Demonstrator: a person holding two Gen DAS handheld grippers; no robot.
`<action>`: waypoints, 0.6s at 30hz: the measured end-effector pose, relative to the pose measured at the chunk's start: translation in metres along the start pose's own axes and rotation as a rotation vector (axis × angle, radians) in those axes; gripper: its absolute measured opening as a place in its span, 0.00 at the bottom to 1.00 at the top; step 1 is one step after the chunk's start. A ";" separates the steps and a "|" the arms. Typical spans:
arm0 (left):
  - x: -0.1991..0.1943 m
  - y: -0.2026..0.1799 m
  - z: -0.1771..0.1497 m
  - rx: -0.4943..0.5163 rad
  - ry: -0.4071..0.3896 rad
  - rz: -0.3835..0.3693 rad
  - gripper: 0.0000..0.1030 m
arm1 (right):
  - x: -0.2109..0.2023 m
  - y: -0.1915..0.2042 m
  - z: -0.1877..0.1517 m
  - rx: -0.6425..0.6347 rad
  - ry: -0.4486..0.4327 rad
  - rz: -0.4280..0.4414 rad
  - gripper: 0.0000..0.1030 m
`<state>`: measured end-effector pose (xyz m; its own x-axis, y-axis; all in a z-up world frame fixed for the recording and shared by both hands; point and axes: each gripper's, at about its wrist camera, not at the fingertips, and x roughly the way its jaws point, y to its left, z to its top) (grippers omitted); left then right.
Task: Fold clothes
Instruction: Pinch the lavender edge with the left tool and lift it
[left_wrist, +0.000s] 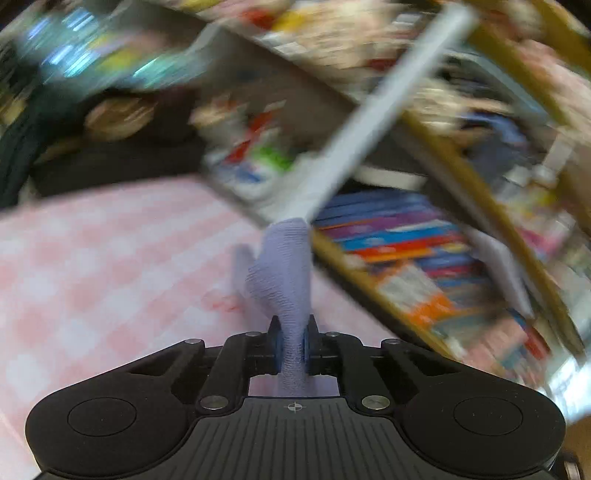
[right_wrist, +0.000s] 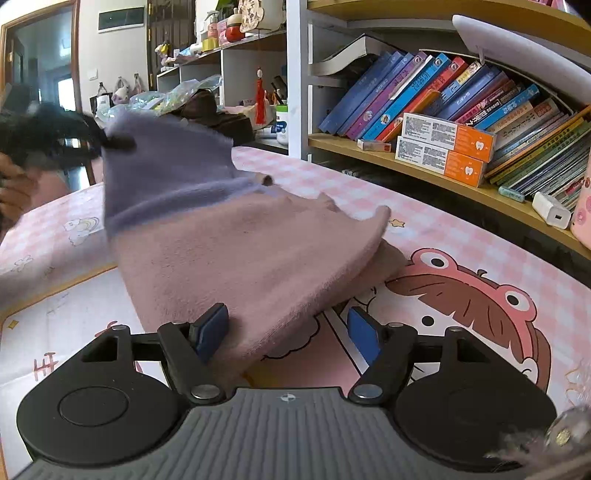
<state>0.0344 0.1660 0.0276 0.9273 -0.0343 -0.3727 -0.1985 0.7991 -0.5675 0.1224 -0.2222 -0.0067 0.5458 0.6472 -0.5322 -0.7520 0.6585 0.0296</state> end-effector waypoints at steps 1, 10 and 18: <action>0.000 0.001 0.000 -0.004 0.004 0.000 0.09 | 0.000 0.000 0.000 0.001 0.000 0.001 0.67; 0.026 0.045 -0.014 -0.243 0.064 0.124 0.21 | 0.000 0.000 0.001 -0.003 0.003 0.003 0.67; 0.039 0.055 -0.026 -0.330 0.054 0.133 0.39 | 0.002 0.000 0.001 0.000 0.011 0.019 0.66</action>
<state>0.0515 0.1928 -0.0371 0.8702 0.0185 -0.4923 -0.4163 0.5621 -0.7147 0.1237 -0.2206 -0.0071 0.5271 0.6556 -0.5408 -0.7623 0.6459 0.0401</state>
